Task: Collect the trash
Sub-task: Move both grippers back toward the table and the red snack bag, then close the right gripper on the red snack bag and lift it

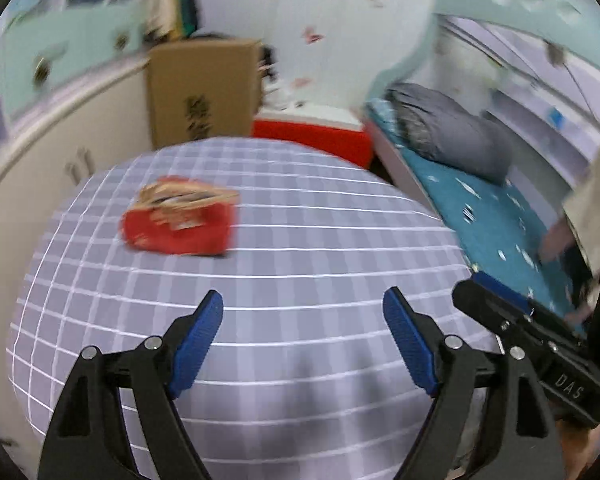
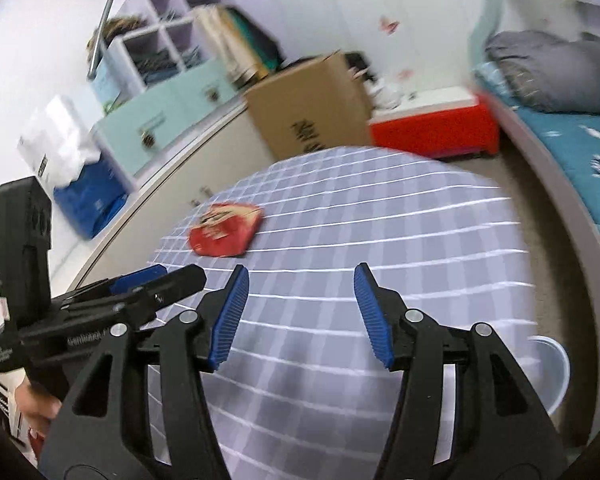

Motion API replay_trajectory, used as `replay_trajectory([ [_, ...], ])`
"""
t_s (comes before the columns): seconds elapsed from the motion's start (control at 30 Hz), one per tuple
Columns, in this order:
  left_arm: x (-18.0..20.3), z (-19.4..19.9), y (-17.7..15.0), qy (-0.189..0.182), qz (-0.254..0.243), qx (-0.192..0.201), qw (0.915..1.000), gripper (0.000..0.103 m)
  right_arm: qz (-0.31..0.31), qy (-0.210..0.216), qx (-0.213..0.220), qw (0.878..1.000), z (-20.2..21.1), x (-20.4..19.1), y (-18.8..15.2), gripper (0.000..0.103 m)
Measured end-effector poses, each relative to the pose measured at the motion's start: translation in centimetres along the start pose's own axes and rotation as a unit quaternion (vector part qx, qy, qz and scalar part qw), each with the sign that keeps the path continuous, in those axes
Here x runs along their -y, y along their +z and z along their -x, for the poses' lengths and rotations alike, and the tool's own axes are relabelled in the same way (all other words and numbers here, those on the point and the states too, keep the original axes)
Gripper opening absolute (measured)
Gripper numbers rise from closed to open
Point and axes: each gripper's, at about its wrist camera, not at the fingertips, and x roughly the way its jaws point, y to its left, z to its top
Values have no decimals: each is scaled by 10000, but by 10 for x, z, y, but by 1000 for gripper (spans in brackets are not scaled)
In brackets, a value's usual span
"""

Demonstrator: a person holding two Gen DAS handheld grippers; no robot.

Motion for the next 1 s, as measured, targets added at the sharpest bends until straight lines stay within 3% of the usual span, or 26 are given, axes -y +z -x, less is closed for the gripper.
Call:
replay_trajectory([
  [0.07,-34,-8,7,171,236,-20,9996,80,141,3,-167,9998,-28,-18,7,61],
  [0.2,-94,-27,18,488,550,-163,9972,80,244,98,-569,9980,-86,-45,19,61],
  [0.33,-130,-45,30,714,677,-223,9949,80,342,80,-743,9966,-123,-60,25,65],
  [0.5,-153,-74,45,525,686,-259,9959,80,104,37,-879,9961,-164,-57,31,66],
  [0.63,-162,-98,51,288,728,-369,9962,80,-384,221,-988,9941,-187,-44,35,66],
  [0.83,-160,-109,55,120,684,-290,9972,80,-455,655,-1025,9915,-204,-47,40,62],
  [0.87,-158,-109,56,91,666,-280,9973,72,-434,697,-1047,9911,-205,-48,39,50],
  [0.93,-154,-111,56,-31,645,-347,9973,54,-312,693,-1091,9911,-208,-53,37,45],
  [1.0,-148,-109,57,58,598,-284,9978,51,-172,572,-994,9932,-205,-58,37,39],
])
